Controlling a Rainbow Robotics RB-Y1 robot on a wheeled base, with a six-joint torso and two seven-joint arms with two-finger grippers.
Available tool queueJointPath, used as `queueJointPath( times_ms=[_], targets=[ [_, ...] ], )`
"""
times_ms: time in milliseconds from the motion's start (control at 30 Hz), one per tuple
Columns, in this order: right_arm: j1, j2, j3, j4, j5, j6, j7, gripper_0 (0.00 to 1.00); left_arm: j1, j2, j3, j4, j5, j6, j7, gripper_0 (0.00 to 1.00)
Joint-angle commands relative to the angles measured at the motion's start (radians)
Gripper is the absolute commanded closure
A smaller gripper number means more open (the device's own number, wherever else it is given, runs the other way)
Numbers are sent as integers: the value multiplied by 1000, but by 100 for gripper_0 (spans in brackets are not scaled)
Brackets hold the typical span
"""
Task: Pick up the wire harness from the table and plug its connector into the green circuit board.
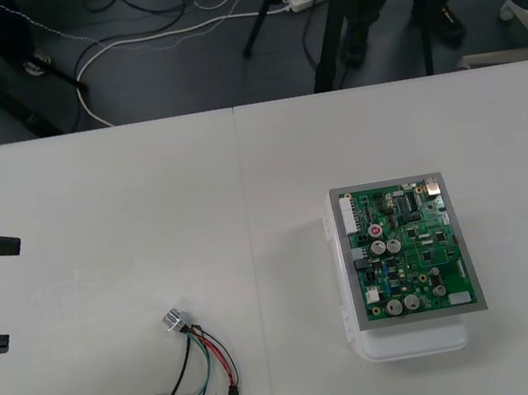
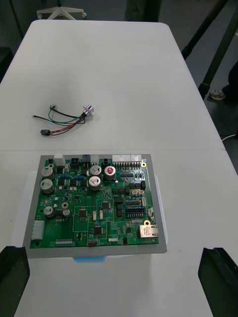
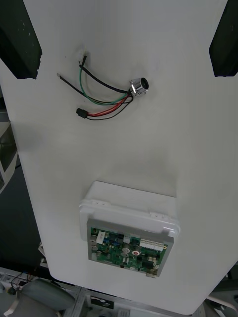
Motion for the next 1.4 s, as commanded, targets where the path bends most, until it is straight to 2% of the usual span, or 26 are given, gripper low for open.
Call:
queueJointPath(
  times_ms=[33,1400],
  targets=[
    [6,-8,8,-21,-17,-7,33,0,20,42,29,-12,14,-33,-57,0],
    [6,-8,8,-21,-17,-7,33,0,20,42,29,-12,14,-33,-57,0]
  ],
)
